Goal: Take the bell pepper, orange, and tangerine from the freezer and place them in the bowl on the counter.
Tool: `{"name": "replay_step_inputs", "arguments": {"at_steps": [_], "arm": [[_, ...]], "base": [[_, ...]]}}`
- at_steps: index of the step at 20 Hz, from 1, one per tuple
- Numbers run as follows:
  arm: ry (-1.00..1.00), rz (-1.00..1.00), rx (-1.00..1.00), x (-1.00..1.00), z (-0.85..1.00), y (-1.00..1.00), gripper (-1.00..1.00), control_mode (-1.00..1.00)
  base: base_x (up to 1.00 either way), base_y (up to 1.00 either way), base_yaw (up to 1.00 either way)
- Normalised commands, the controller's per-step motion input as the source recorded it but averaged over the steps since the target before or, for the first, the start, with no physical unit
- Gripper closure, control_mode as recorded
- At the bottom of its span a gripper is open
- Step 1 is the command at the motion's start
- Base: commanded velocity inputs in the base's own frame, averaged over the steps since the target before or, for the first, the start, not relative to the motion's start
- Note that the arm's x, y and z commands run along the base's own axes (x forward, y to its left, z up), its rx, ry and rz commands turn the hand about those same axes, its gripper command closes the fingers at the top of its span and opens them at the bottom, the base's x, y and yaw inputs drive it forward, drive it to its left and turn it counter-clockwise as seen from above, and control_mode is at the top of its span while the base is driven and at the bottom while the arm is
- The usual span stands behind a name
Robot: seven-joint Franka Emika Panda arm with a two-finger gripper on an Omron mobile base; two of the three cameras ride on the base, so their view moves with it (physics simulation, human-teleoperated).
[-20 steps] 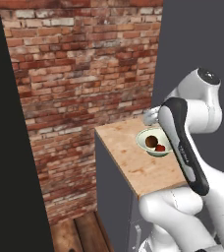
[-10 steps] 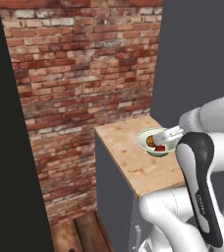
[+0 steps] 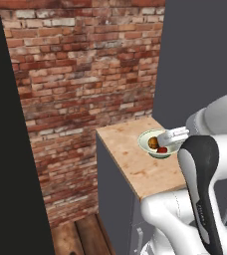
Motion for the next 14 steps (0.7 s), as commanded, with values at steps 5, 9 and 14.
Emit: {"name": "replay_step_inputs", "arguments": {"at_steps": [5, 9, 14], "arm": [[0.00, 0.00, -0.02, -0.14, 0.00, -0.12, -1.00, -1.00], [0.00, 0.00, 0.00, -0.05, 0.00, -0.02, -1.00, -1.00], [0.01, 0.00, 0.00, 0.00, 0.00, 0.00, -1.00, 1.00]], "base": [[0.00, 0.00, 0.00], [0.00, 0.00, 0.00], [-0.04, 0.00, 0.00]]}}
